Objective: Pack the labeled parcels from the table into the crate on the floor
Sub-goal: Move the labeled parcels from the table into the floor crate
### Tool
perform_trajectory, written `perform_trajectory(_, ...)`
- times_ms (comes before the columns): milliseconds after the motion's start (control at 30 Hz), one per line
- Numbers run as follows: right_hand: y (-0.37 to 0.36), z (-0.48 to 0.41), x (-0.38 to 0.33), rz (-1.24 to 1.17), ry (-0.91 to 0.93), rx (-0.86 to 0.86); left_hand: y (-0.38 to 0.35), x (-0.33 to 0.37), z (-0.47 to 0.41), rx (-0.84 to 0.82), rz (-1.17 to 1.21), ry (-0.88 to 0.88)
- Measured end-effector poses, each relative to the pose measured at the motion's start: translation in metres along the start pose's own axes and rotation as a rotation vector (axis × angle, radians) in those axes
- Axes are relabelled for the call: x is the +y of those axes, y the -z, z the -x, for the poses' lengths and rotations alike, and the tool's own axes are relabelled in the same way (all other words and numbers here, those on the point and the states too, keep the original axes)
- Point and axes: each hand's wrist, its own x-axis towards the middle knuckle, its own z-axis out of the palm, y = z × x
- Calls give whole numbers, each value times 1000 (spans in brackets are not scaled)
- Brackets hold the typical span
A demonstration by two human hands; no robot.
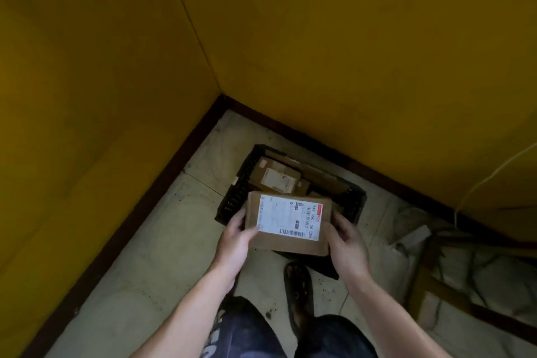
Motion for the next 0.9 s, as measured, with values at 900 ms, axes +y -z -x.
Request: perform_trajectory(900,-215,-235,203,20,-405,45,20,-145,-351,-200,-427,299)
